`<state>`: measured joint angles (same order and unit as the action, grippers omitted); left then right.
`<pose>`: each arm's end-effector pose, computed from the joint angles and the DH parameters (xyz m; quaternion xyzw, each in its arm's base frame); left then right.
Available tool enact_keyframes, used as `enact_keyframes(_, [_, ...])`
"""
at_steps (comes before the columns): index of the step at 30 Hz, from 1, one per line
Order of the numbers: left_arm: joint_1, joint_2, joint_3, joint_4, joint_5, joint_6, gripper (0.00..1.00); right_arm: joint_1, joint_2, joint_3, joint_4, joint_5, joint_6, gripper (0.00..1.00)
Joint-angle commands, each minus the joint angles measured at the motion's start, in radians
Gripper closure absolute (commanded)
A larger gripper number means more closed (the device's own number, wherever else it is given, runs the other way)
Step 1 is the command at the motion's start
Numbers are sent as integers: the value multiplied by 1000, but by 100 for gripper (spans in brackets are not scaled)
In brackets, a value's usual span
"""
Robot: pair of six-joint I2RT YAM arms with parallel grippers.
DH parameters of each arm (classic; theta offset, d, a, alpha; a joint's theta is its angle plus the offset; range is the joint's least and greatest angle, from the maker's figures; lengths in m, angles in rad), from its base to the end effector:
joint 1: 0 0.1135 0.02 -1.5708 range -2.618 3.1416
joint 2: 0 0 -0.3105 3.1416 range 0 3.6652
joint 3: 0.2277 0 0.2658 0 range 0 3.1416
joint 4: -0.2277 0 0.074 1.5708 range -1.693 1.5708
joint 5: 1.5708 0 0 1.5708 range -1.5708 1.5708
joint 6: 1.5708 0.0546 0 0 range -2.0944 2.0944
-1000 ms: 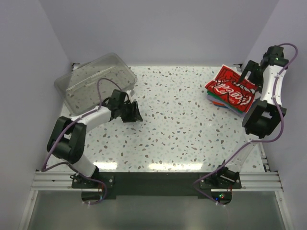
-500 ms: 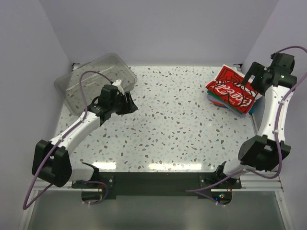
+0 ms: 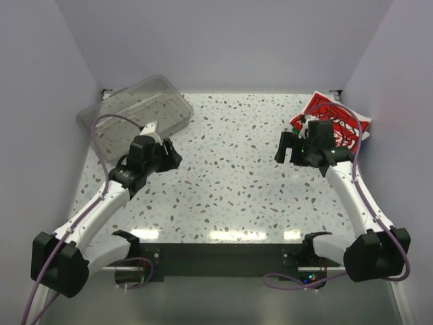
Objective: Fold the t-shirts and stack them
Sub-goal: Reset both grippers
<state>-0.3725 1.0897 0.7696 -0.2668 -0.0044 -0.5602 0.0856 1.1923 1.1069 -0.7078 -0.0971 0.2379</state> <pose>0.2311 -0.0901 0.2930 -0.0836 0.8774 -0.2106 0.4228 0.2570 0.0274 0.3483 0.0520 0.9230 0.1053 0.3665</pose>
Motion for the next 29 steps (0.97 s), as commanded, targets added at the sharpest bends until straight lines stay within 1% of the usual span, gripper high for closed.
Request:
enact_keyframes(1, [1, -76, -44, 58, -57, -7, 41, 78, -57, -158, 148, 29, 67, 1])
enact_keyframes(3, [1, -109, -55, 51, -72, 2, 40, 118, -94, -215, 178, 45, 81, 1])
enact_keyframes(4, [1, -119, -64, 48, -78, 8, 40, 126, -108, -263, 204, 51, 89, 1])
enact_keyframes(6, [1, -142, -73, 37, -89, 13, 38, 143, -140, -303, 231, 72, 89, 1])
enact_keyframes(10, [1, -171, -107, 38, -98, 13, 36, 148, -166, -375, 277, 92, 58, 1])
enact_keyframes(13, [1, -186, -142, 69, -88, 11, 32, 149, -169, -394, 291, 94, 43, 1])
enact_keyframes(19, [1, -246, -225, 124, -80, -29, 30, 151, -178, -423, 310, 111, 31, 1])
enact_keyframes(27, [1, -266, -239, 117, -97, -3, 27, 151, -223, -456, 323, 128, 31, 1])
enact_keyframes(29, [1, -278, -240, 113, -109, 5, 25, 151, -235, -456, 324, 135, 31, 1])
